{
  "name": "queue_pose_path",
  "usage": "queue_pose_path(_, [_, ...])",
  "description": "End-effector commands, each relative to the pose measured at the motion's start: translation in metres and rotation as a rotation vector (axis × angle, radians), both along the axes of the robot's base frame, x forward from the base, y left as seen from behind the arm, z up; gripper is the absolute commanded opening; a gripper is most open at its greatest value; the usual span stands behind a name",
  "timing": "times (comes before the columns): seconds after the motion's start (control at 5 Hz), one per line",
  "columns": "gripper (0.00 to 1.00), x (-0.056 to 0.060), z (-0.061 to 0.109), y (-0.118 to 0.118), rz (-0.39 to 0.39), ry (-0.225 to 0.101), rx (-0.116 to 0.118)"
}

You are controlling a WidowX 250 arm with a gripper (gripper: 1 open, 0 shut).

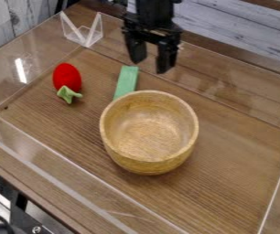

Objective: Move the red object to the left side of the table

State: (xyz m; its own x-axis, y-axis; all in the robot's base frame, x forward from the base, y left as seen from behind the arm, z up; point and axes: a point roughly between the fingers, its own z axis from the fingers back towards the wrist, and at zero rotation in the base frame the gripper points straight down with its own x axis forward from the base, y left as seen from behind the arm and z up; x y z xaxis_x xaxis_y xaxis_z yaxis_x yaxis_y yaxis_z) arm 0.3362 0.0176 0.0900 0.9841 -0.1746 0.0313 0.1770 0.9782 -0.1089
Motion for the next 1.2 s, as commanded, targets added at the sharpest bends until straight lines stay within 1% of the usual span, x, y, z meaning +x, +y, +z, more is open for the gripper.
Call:
queue_pose_path(0.0, [1.00, 0.006, 0.029, -0.035, 0.009, -0.070, 0.007])
queue_pose_path(0.2, [1.00, 0.007, 0.034, -0.051, -0.037, -0.079, 0.008])
queue_pose_path(0.4, [1.00, 0.004, 0.044, -0.051, -0.043, -0.091, 0.015])
queue_pose_path(0.6, [1.00, -0.011, 0.051, -0.045, 0.038, -0.090, 0.028])
queue_pose_path(0.8, [1.00, -0.023, 0.051, -0.041, 0.090, -0.105, 0.036])
queue_pose_path(1.0, [1.00, -0.021, 0.057, -0.038, 0.113, -0.109, 0.043])
